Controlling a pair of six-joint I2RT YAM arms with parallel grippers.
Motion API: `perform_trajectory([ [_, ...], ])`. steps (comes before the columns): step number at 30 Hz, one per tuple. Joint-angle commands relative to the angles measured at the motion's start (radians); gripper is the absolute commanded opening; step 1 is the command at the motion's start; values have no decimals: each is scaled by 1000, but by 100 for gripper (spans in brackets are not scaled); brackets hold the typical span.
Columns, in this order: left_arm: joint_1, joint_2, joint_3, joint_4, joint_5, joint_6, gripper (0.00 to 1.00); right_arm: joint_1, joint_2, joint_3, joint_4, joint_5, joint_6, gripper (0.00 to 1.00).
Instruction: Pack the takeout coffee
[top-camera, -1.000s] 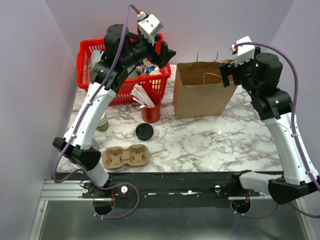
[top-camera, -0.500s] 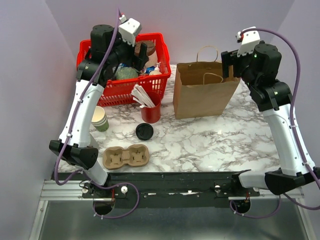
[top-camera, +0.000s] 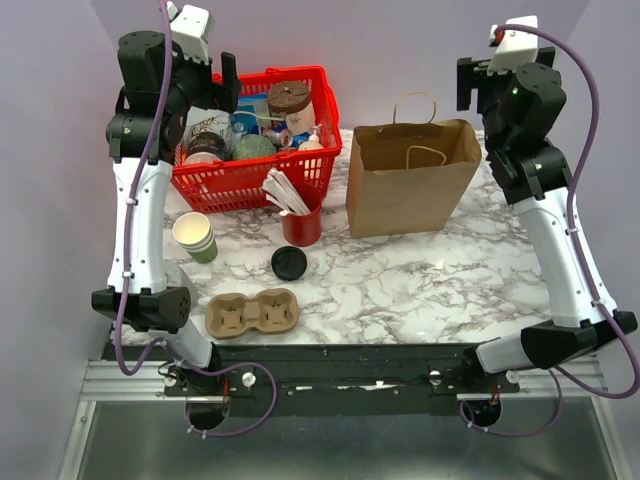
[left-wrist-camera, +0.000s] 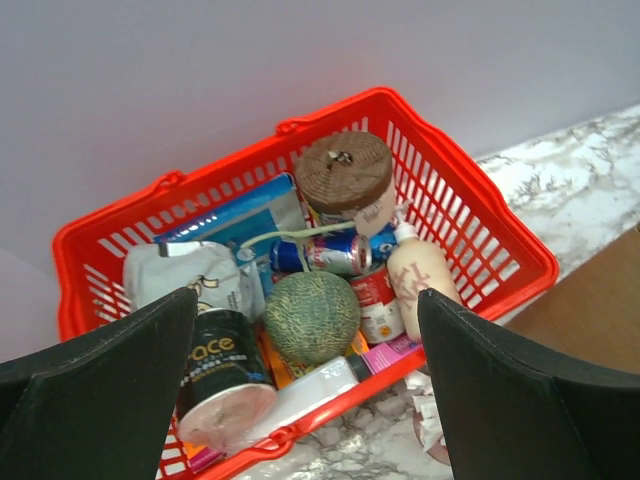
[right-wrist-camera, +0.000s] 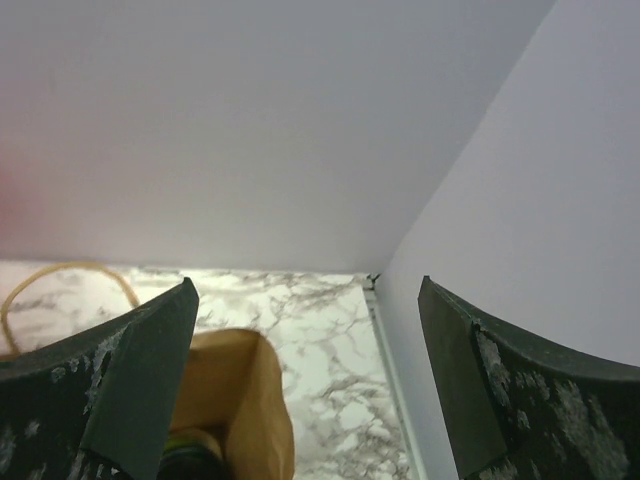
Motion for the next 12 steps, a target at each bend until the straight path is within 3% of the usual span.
perform_trajectory([
  [1,47,-4,46,45,-62,1,99,-2,19,42,179,118,-64,100],
  [12,93,-60,-56,98,-86,17,99,-2,28,28,176,121,-60,100],
])
